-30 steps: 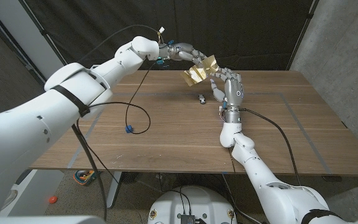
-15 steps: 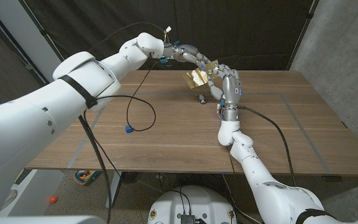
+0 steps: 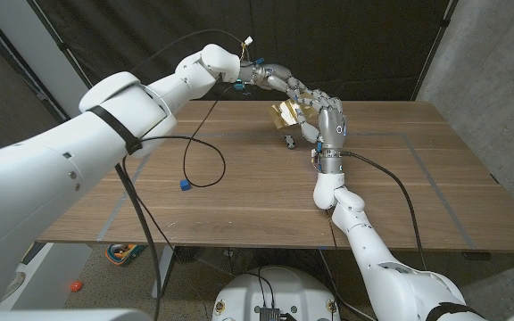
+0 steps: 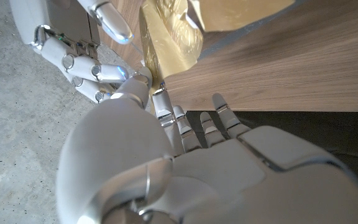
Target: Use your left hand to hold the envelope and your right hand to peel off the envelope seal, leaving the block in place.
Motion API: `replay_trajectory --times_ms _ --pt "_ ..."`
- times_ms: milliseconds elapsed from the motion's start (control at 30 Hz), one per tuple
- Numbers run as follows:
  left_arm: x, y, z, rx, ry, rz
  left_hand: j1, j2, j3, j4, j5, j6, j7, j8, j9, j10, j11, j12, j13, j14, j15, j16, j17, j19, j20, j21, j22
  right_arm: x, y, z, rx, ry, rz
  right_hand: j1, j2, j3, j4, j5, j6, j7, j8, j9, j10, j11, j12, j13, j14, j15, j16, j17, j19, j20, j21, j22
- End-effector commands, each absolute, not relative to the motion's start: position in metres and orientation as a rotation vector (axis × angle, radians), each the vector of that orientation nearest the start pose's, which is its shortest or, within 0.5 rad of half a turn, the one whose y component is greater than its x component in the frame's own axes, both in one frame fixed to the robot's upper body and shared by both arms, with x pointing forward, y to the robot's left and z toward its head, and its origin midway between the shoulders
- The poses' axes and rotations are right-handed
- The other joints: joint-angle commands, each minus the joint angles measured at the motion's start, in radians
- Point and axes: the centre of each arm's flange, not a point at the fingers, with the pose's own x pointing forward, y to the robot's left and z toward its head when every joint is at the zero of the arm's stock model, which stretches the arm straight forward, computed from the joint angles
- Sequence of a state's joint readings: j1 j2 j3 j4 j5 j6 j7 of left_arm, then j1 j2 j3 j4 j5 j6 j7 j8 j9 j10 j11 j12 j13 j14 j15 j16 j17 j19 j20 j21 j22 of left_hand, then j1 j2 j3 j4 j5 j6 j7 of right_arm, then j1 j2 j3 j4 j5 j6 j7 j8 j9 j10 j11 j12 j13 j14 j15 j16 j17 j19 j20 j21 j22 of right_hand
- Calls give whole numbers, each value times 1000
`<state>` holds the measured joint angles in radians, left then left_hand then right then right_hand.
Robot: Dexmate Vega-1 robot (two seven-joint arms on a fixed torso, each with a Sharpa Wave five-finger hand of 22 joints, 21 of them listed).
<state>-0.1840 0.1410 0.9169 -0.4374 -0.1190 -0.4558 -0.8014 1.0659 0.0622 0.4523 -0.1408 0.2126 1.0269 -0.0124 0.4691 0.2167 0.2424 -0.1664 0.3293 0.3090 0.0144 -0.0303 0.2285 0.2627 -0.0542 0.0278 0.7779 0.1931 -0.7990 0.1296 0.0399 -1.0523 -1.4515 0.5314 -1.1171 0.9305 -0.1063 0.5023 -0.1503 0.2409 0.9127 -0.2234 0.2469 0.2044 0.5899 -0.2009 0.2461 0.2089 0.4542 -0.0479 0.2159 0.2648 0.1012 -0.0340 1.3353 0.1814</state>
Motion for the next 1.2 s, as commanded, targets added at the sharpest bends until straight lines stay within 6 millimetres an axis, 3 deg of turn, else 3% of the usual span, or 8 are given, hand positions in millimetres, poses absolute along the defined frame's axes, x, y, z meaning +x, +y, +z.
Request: replay_trajectory --times_ms 33,467,600,800,900,1033,1067,1200 --pt "659 65 223 1142 -594 -945 8 -1 7 1 3 85 -77 18 8 0 -1 8 5 -4 -50 -1 4 -5 0 4 3 603 -151 -15 -807 -1317 -696 2 -5 7 0 7 15 1 1 1 4 -4 0 2 8 -169 -1 0 6 -99 3 0" --pt "649 71 220 1123 -613 -954 6 -3 7 2 3 85 -75 17 6 -2 -5 11 7 -4 -50 -2 6 -5 -1 7 2 601 -155 -13 -786 -1315 -713 22 19 31 -2 42 209 6 34 -1 57 -4 17 -1 46 -176 4 -7 16 -99 13 2" --pt "646 72 221 1112 -624 -951 5 -4 7 2 3 85 -74 16 5 -2 -2 12 8 -3 -51 -2 6 -5 -2 8 2 600 -155 -13 -791 -1321 -709 34 20 36 -6 34 292 15 55 -2 87 -7 26 1 61 -177 4 -9 16 -102 22 3" --pt "642 75 223 1100 -643 -937 4 -4 7 2 3 83 -68 16 5 -6 -1 12 8 -3 -50 -2 7 -6 0 8 2 598 -156 -15 -788 -1325 -705 49 5 42 -17 15 323 40 59 -5 100 -9 30 3 59 -178 -1 -11 10 -110 22 2" --pt "641 79 224 1088 -645 -925 4 -4 7 2 3 81 -67 15 6 -6 0 13 9 -3 -52 -2 8 -5 -1 9 2 597 -157 -16 -768 -1319 -710 60 10 54 -18 -5 314 74 61 12 124 -8 39 9 59 -180 -2 -11 3 -120 20 1" --pt "643 83 223 1083 -633 -907 4 -5 8 2 3 81 -65 16 7 -6 0 14 9 -5 -51 -3 8 -6 -1 10 2 597 -160 -18 -737 -1315 -703 46 22 61 -6 -14 302 56 68 33 104 -5 29 11 51 -178 -5 -10 -13 -118 24 5" --pt "643 84 222 1081 -631 -903 4 -5 8 2 3 80 -65 16 7 -8 -1 13 9 -5 -49 -3 8 -8 0 9 2 598 -161 -19 -728 -1314 -700 32 7 59 -6 -27 264 31 70 52 74 -5 15 13 51 -177 -2 -6 -11 -108 32 6" --pt "647 89 222 1080 -614 -883 5 -5 9 1 4 83 -62 19 9 -7 1 15 10 -4 -50 -3 8 -7 -3 10 2 596 -169 -21 -686 -1293 -727 -3 -12 77 -4 -52 24 41 14 87 -4 14 -18 26 44 -173 1 6 -17 -91 41 3"
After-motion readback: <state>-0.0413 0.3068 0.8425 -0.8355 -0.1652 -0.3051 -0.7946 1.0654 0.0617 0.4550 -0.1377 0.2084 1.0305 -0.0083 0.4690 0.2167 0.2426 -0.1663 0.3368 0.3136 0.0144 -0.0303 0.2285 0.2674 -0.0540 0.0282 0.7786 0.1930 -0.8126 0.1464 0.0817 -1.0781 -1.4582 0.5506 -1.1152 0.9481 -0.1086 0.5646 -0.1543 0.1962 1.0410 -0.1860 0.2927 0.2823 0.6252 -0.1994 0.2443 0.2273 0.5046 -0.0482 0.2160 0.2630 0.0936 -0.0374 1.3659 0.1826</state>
